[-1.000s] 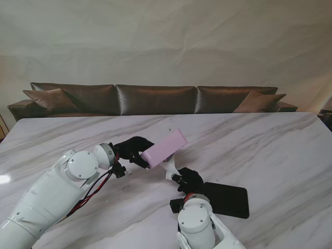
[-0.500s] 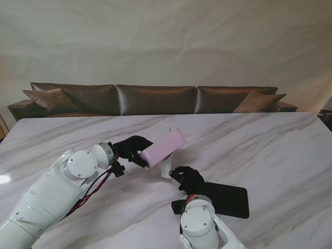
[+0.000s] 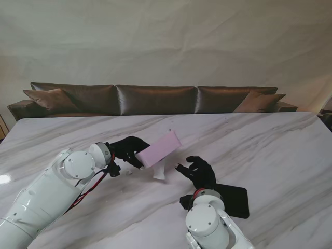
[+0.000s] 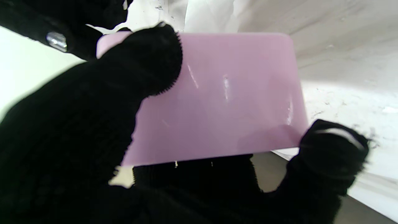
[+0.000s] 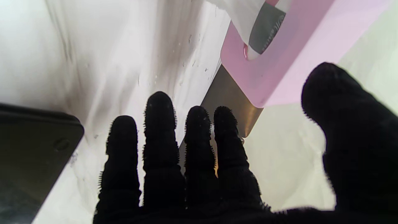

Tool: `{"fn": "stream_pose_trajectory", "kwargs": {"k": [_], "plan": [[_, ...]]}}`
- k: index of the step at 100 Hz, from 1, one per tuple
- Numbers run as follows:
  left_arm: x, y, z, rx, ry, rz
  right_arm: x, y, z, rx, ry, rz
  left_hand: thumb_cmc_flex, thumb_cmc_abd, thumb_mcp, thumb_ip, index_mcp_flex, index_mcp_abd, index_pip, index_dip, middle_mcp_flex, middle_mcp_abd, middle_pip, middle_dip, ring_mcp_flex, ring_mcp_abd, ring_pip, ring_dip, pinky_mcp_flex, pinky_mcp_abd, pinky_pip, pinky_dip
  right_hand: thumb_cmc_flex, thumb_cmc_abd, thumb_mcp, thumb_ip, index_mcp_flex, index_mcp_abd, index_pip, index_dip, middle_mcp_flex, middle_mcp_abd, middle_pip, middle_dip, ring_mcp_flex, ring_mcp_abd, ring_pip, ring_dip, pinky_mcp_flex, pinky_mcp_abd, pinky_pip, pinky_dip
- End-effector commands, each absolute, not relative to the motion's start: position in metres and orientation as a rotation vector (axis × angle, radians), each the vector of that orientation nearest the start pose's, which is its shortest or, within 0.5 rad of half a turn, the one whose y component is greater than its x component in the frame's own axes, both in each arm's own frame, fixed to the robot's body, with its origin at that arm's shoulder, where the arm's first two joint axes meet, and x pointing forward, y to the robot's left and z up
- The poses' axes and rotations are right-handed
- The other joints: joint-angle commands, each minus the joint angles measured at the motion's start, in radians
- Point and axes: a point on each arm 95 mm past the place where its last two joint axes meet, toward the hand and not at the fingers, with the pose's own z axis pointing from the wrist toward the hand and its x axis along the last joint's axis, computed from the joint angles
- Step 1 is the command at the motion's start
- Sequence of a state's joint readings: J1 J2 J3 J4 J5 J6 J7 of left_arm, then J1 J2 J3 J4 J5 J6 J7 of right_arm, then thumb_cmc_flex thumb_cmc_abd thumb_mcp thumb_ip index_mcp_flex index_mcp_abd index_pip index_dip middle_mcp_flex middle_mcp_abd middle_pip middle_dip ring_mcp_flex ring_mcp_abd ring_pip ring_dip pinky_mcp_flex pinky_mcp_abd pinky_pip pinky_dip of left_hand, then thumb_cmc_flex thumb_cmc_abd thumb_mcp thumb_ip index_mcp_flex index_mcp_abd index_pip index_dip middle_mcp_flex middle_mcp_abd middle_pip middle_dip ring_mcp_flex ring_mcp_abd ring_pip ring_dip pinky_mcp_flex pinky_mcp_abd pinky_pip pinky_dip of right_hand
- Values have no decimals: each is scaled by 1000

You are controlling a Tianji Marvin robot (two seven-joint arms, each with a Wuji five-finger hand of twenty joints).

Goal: Refill a tissue box and feed the first sheet

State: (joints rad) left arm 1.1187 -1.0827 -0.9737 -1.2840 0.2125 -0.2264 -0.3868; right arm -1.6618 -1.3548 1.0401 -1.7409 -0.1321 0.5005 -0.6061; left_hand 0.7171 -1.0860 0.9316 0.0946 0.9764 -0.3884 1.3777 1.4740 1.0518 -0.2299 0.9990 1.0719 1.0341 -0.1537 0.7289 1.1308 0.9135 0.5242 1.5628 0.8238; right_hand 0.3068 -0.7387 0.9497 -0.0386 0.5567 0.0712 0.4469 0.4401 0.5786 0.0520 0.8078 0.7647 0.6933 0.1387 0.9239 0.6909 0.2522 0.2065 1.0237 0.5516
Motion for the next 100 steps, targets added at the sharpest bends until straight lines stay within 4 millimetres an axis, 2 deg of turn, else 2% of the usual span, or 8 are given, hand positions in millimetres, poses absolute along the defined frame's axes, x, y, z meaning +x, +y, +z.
{"fn": "stream_pose_trajectory", "kwargs": {"k": [1,9,11,21,51,80,91,100], "plan": [[487,-35,-297,-1686,1772,-1916,353,93,-320,-2820,-490,-2130,83,307,262,171,19,-39,38,20,172,79,346,70,207,61,733,107,-37,-492,288,-5,-2,22,-50,-7,-24,-3,18,-11,-21,7,-6,-20,-7,8,-22,-8,-7,4,-7,24],[487,-34,-300,-1650,1785,-1899,355,92,-318,-2826,-506,-2129,83,312,260,168,19,-41,40,22,170,78,347,73,197,68,737,112,-52,-493,295,2,10,80,-149,36,-19,-5,25,-16,-18,8,-2,-23,-6,9,-23,-7,-6,7,-9,25],[487,-34,-301,-1638,1788,-1893,355,92,-318,-2828,-508,-2128,83,312,260,168,19,-42,40,22,170,78,347,73,196,68,738,113,-54,-494,296,3,-8,71,-157,78,-18,-5,27,-17,-17,10,-2,-24,-5,10,-25,-8,-6,7,-10,26],[486,-33,-306,-1562,1796,-1858,357,94,-318,-2839,-512,-2119,79,322,252,162,14,-50,42,26,158,73,349,79,183,69,739,116,-76,-499,295,7,-40,21,-115,125,-7,-6,34,-17,-7,10,2,-23,1,9,-26,-9,-6,7,-10,26],[487,-33,-326,-1412,1839,-1809,369,99,-324,-2862,-570,-2106,81,372,184,131,-11,-72,48,44,103,55,340,111,76,75,715,130,-209,-505,238,38,-40,13,-102,125,19,-18,48,-13,6,8,7,-23,8,10,-25,-10,3,10,-14,23],[485,-32,-345,-1326,1863,-1781,384,106,-324,-2869,-635,-2115,51,391,73,77,-45,-114,5,41,54,17,265,113,-22,100,608,110,-320,-481,117,65,-51,20,-94,122,53,-36,67,-6,26,6,12,-21,11,11,-28,-13,8,11,-11,21],[483,-33,-352,-1289,1835,-1794,390,107,-325,-2865,-662,-2116,31,384,35,33,-57,-127,-10,37,35,-6,223,101,-65,105,543,81,-361,-467,58,54,-67,20,-86,125,57,-42,72,-3,24,4,11,-22,1,13,-44,-20,4,11,-12,18],[481,-34,-356,-1244,1843,-1784,392,109,-325,-2865,-663,-2115,-9,349,18,-54,-86,-134,-49,19,15,-19,168,83,-103,104,481,48,-410,-459,-5,38,-67,20,-82,126,61,-43,75,-2,28,4,13,-21,4,13,-45,-21,5,11,-11,17]]}}
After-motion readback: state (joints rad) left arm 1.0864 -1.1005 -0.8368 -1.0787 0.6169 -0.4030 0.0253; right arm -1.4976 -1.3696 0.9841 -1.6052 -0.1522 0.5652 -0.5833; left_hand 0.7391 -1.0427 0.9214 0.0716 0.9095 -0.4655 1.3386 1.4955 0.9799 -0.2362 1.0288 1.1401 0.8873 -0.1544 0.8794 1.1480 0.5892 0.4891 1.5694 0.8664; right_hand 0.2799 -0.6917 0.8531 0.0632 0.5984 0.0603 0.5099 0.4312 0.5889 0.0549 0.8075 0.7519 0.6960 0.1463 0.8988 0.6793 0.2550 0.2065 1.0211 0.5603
